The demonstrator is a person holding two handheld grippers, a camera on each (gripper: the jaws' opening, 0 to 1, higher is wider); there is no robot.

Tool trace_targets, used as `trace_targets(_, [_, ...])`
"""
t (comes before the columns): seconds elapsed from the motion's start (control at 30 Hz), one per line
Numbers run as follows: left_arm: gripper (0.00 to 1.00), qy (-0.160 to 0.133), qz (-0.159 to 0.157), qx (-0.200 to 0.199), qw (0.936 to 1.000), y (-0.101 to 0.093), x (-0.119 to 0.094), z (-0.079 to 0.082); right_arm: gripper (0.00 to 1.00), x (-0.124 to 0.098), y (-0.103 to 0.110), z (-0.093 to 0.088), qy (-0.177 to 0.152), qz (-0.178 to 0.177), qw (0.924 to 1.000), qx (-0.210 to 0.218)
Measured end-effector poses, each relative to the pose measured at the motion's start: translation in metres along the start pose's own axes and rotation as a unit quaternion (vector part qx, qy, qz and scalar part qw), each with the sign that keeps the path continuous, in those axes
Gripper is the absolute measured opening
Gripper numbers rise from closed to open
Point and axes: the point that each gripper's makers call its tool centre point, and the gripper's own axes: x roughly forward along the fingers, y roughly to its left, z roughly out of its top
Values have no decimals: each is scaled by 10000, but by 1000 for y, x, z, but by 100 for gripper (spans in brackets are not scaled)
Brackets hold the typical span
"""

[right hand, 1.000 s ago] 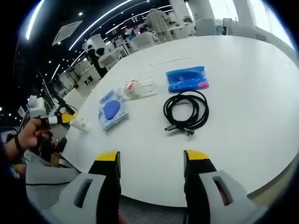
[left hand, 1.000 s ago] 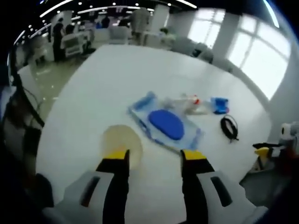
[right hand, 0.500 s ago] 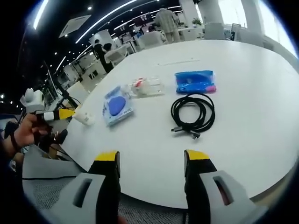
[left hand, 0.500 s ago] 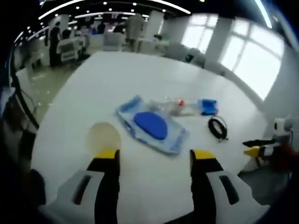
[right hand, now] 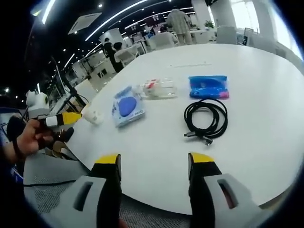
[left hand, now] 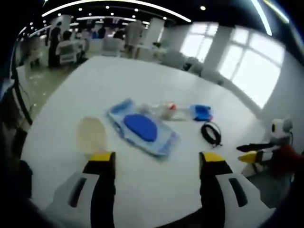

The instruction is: Arrange the tabletop items into an orderly group along one side of the table until the central work area is clear of visible clutter.

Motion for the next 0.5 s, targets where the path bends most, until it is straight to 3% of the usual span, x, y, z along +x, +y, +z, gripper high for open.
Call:
trace_targets(0.2, [73, -92, -114, 52, 9999, 0, 4, 5, 61, 0, 2, 4, -47, -16, 9998, -214])
trace_targets(0.5, [73, -228, -324, -241, 9989, -5, 2, 8, 65, -3, -10, 6, -218, -134, 9995, 205])
